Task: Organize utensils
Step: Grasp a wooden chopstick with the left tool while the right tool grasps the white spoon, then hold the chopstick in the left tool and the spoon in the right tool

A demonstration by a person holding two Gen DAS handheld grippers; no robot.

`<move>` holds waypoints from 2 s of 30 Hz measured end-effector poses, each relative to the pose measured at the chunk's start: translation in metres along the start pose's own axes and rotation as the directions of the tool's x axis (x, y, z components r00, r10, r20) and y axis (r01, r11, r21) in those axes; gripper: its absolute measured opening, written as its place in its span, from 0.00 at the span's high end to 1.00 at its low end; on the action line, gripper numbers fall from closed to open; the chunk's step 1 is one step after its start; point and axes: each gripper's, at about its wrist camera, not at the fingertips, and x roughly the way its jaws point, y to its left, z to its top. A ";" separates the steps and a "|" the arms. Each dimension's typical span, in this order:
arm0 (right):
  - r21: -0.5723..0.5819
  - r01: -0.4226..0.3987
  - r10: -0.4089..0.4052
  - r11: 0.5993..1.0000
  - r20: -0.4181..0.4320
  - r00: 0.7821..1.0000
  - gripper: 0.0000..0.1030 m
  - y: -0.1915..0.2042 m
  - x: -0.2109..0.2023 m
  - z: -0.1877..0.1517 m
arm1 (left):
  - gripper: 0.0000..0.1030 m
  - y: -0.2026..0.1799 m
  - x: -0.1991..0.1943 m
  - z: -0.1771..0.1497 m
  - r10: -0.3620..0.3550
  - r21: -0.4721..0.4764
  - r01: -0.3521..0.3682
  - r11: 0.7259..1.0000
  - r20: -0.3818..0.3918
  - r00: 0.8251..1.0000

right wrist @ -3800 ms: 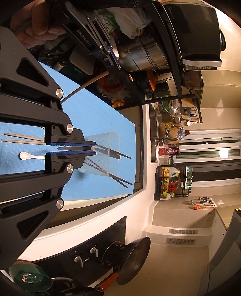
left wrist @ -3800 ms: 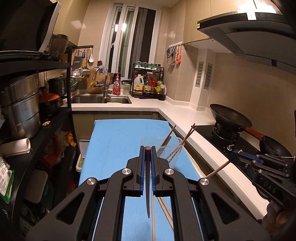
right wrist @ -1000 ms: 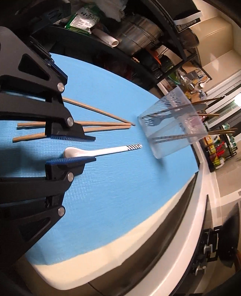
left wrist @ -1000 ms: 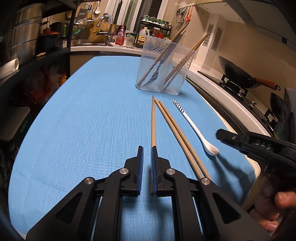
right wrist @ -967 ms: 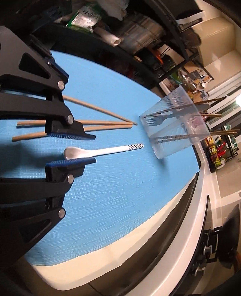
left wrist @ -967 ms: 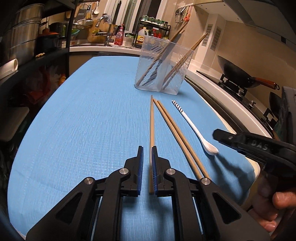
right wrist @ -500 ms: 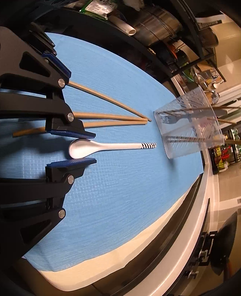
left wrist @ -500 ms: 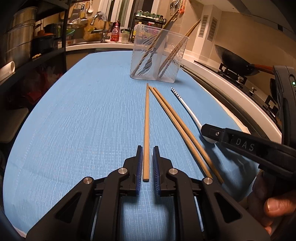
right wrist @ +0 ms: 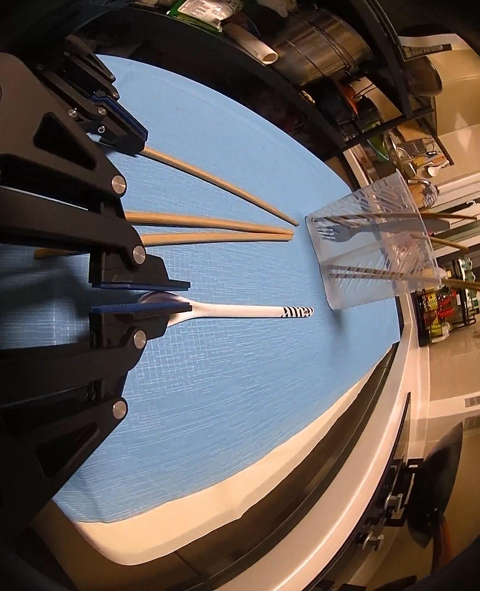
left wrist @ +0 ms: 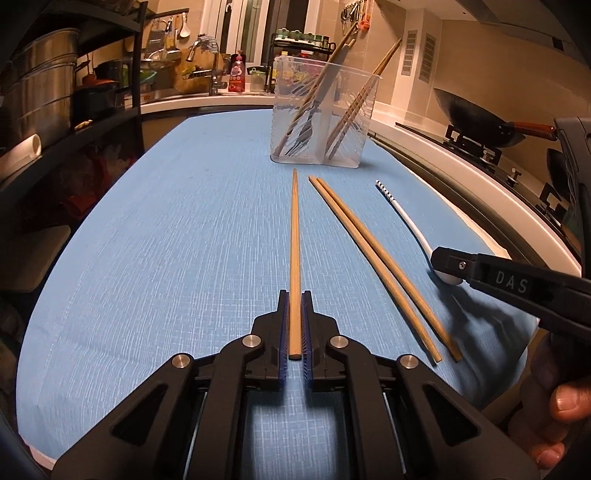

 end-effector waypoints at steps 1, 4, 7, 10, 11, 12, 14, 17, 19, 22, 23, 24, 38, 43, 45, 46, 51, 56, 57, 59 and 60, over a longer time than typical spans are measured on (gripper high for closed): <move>0.013 -0.007 0.006 1.000 0.010 1.000 0.87 -0.002 -0.003 0.000 | 0.94 0.001 0.000 0.000 -0.004 -0.006 0.004 1.000 -0.001 1.000; 0.038 0.003 -0.005 0.999 0.051 0.999 0.81 -0.008 -0.014 0.000 | 0.94 0.003 0.001 0.001 -0.019 -0.026 0.019 0.999 -0.004 1.000; 0.087 -0.010 0.006 0.996 0.042 0.999 0.80 -0.016 -0.015 0.000 | 0.93 0.003 0.002 0.001 -0.018 -0.022 0.017 1.000 -0.004 1.000; 0.091 -0.009 0.009 0.996 -0.003 1.000 0.80 -0.015 -0.005 -0.005 | 0.93 0.002 0.002 0.001 -0.016 -0.019 0.016 1.000 -0.005 1.000; 0.087 -0.012 0.013 0.996 -0.013 1.000 0.80 -0.013 -0.002 -0.006 | 0.93 0.002 0.002 0.001 -0.016 -0.019 0.016 1.000 -0.005 1.000; 0.078 -0.008 0.010 0.997 -0.019 1.000 0.79 -0.011 -0.001 -0.007 | 0.93 0.002 0.002 0.001 -0.016 -0.019 0.016 1.000 -0.006 1.000; 0.049 -0.007 0.008 0.999 -0.020 1.000 0.79 -0.004 0.000 -0.009 | 0.94 0.002 0.002 0.001 -0.016 -0.019 0.016 1.000 -0.005 1.000; 0.002 0.013 -0.013 1.000 -0.014 1.000 0.78 0.005 0.000 -0.012 | 0.93 0.002 0.002 0.001 -0.014 -0.016 0.013 1.000 -0.004 1.000; -0.028 0.029 -0.029 0.999 -0.011 1.000 0.78 0.009 0.000 -0.013 | 0.94 0.000 0.003 0.001 -0.010 -0.012 0.010 1.000 -0.002 1.000; -0.062 0.054 -0.054 0.997 0.000 0.999 0.83 0.012 0.000 -0.016 | 0.93 -0.002 0.002 -0.001 -0.004 0.001 0.004 1.000 0.006 1.000; -0.067 0.060 -0.060 0.996 0.004 0.998 0.84 0.012 -0.001 -0.017 | 0.93 -0.003 0.002 -0.002 -0.001 0.006 0.001 1.000 0.012 1.000; -0.076 0.069 -0.069 0.995 0.011 0.998 0.86 0.012 -0.002 -0.017 | 0.93 -0.004 0.002 -0.003 0.003 0.012 -0.003 1.000 0.020 1.000; -0.122 0.165 -0.160 0.979 0.050 0.986 0.89 0.010 -0.004 -0.016 | 0.93 -0.006 -0.003 -0.012 0.043 0.044 -0.047 0.998 0.087 0.995; -0.121 0.165 -0.160 0.979 0.051 0.986 0.90 0.012 -0.004 -0.017 | 0.93 -0.006 -0.003 -0.013 0.045 0.043 -0.049 0.998 0.090 0.995; -0.124 0.167 -0.162 0.978 0.052 0.986 0.90 0.012 -0.004 -0.017 | 0.93 -0.007 -0.003 -0.012 0.045 0.043 -0.049 0.998 0.090 0.995; -0.124 0.167 -0.162 0.978 0.052 0.985 0.90 0.012 -0.004 -0.017 | 0.93 -0.006 -0.003 -0.012 0.045 0.043 -0.049 0.998 0.090 0.995; -0.126 0.169 -0.164 0.978 0.053 0.985 0.90 0.012 -0.004 -0.017 | 0.93 -0.007 -0.003 -0.012 0.045 0.043 -0.049 0.998 0.090 0.995; -0.127 0.169 -0.164 0.977 0.053 0.985 0.90 0.012 -0.004 -0.017 | 0.94 -0.007 -0.003 -0.012 0.044 0.040 -0.047 0.998 0.089 0.995; -0.127 0.170 -0.165 0.977 0.054 0.985 0.90 0.012 -0.004 -0.017 | 0.94 -0.007 -0.003 -0.012 0.044 0.040 -0.048 0.998 0.089 0.995; -0.135 0.176 -0.169 0.975 0.060 0.984 0.90 0.013 -0.004 -0.017 | 0.94 -0.007 -0.002 -0.012 0.044 0.044 -0.048 0.998 0.091 0.995; -0.140 0.179 -0.171 0.974 0.063 0.983 0.90 0.013 -0.003 -0.017 | 0.94 -0.007 -0.002 -0.012 0.042 0.044 -0.046 0.998 0.091 0.995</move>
